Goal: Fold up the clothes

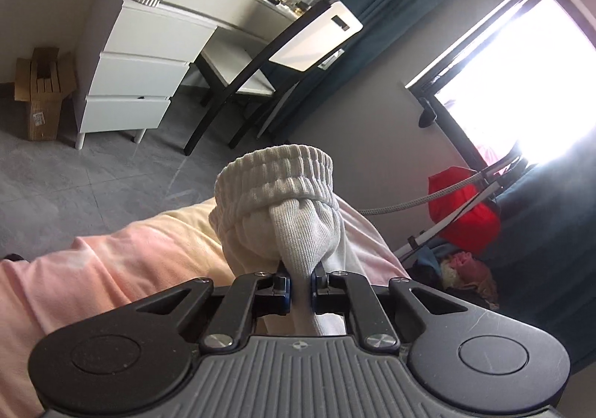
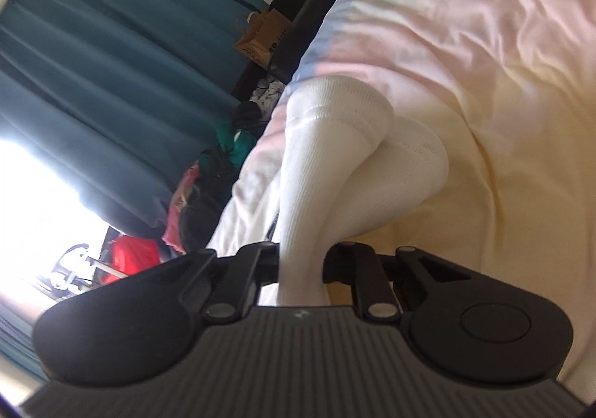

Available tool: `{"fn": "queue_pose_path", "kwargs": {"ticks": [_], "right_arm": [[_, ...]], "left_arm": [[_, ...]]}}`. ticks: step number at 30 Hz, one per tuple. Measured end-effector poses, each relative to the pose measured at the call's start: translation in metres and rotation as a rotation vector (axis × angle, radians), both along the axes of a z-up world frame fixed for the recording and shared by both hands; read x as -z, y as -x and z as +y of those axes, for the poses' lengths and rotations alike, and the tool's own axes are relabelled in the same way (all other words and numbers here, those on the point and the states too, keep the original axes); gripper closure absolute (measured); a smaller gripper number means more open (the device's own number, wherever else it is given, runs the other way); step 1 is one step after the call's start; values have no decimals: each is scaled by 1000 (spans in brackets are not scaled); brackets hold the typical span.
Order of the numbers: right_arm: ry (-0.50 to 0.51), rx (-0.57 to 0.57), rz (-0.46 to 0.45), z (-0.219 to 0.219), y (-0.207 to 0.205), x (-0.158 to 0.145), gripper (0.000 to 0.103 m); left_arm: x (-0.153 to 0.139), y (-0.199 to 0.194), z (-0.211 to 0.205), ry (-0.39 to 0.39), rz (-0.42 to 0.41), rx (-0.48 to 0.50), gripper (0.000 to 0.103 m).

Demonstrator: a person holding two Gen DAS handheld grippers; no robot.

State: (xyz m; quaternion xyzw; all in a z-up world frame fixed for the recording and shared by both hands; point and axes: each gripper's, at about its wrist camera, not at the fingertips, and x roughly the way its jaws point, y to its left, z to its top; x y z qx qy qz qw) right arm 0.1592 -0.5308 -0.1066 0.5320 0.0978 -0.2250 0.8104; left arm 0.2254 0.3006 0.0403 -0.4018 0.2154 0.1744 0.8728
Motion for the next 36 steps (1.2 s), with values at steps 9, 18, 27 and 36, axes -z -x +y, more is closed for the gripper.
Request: {"fn": "queue_pose_path", "kwargs": {"ticks": [9,18,27,36], "right_arm": [[-38,3,-12,28,111,4,92],[-221,85,74,11,161,43,92],[-228,43,67,5,160,51,92],[-210,44,77,5,157,47,92]], "left_arm": [[-34,135,59,-80,22,28,93],[62,212,100,99,127,37,91],[54,266,104,-3,127,95,76],[-11,304,70,-361,117,59,59]]}}
